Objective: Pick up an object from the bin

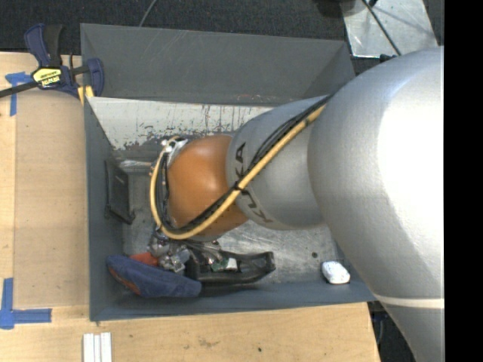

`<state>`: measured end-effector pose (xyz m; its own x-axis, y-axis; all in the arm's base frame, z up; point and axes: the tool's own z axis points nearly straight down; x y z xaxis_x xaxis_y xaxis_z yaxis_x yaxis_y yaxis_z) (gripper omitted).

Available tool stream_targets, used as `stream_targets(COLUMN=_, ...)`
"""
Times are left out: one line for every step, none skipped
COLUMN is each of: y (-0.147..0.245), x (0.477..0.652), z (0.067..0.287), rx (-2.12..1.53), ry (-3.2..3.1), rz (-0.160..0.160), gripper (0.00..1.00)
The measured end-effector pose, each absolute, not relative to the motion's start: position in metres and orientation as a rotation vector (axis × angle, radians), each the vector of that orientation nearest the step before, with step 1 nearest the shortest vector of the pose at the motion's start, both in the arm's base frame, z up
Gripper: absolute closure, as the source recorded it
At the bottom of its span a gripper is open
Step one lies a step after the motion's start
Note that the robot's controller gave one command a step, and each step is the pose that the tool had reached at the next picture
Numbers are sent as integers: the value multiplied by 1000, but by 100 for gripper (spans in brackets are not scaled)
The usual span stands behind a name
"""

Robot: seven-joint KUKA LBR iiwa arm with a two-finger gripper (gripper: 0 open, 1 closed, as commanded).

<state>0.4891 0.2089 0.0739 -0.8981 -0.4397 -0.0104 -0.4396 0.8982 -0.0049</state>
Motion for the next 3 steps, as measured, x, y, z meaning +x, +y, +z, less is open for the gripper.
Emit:
stream_targets(y=177, x=538, z=74, rx=-247, ry=3123, rz=8, gripper=100)
stream_targets(y=181, x=548, z=147, rx=-272, ry=3119, rz=3, gripper=100)
stream_targets(y=179, x=551, z=223, rx=-269, ry=3119, rz=3, gripper=100)
